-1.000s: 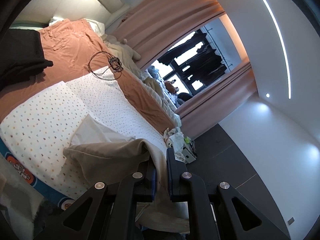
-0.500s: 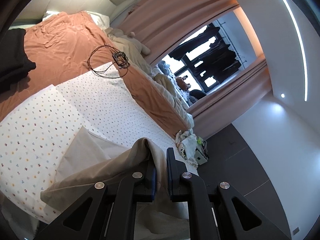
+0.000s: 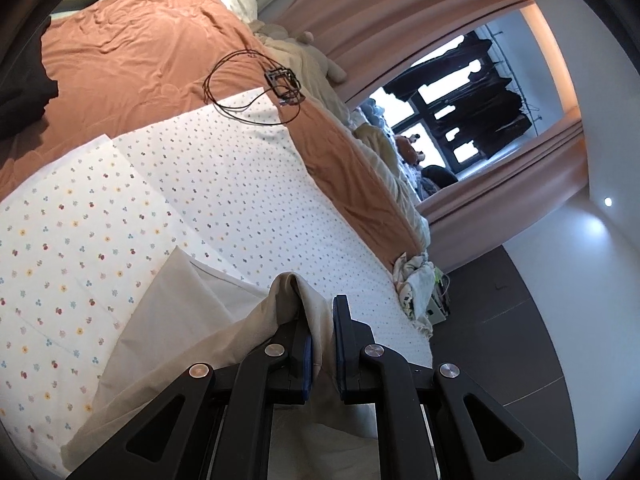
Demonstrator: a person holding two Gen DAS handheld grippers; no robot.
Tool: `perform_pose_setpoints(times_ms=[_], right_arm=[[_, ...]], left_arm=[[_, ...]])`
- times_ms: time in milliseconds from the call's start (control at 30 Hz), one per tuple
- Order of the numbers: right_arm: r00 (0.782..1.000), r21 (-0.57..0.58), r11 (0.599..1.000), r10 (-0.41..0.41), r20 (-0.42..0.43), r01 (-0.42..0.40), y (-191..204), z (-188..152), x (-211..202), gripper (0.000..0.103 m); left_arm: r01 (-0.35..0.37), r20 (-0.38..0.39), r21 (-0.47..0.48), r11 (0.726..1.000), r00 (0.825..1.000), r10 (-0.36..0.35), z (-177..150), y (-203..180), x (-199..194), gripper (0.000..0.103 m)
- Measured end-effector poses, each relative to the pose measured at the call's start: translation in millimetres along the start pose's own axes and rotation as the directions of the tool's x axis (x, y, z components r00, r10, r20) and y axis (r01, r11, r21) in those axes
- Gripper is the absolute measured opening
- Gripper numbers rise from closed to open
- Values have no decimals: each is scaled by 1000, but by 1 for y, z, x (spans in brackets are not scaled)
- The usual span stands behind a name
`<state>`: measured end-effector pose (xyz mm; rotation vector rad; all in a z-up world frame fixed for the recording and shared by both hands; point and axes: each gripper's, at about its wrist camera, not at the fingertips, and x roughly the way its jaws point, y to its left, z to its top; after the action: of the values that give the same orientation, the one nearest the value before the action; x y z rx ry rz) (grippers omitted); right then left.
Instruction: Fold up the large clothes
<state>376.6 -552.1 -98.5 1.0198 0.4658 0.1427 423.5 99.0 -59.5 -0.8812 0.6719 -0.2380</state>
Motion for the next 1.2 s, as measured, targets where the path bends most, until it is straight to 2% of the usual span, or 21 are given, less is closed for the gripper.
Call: perform_pose_setpoints(times_ms=[300, 333, 400, 433, 467, 500, 567, 667, 800, 1033, 1200], right_arm=[[994, 42, 994, -96, -44, 98, -33, -1, 61, 6], [992, 39, 993, -112, -51, 114, -35, -2, 66, 6], [987, 22, 988, -151, -58, 152, -39, -3, 74, 9], [978, 7, 981, -195, -67, 196, -40, -4, 78, 11], [973, -2, 976, -218, -81, 218, -41, -4, 81, 19], [969, -6, 973, -229, -95, 230, -41, -5, 83, 35], [967, -16, 971, -240, -88, 239, -40, -9, 81, 57], [960, -54, 962, -270, -72, 266, -33, -14, 78, 58], [952, -74, 958, -283, -116, 276, -24, -25, 81, 58], [932, -198, 943, -305, -197, 267, 10, -54, 95, 58], [915, -296, 923, -322, -242, 246, 35, -78, 105, 58]], left_arm=[[-86, -81, -57, 995, 993, 81, 12, 40, 78, 10], [-89, -91, -68, 994, 992, 83, 12, 45, 85, 14], [-92, -127, -81, 993, 989, 81, 11, 51, 99, 39], [-91, -148, -87, 992, 986, 78, 9, 53, 106, 66], [-85, -150, -89, 992, 986, 71, 6, 54, 109, 80], [-77, -143, -85, 993, 988, 65, 4, 54, 109, 81], [-77, -141, -69, 995, 988, 66, -1, 53, 107, 81], [-101, -141, -80, 992, 986, 89, -5, 59, 97, 81], [-135, -120, -92, 987, 985, 124, -10, 69, 68, 81], [-215, -84, -89, 973, 975, 207, -26, 89, 10, 81], [-244, -91, -80, 966, 967, 237, -43, 107, -14, 80]])
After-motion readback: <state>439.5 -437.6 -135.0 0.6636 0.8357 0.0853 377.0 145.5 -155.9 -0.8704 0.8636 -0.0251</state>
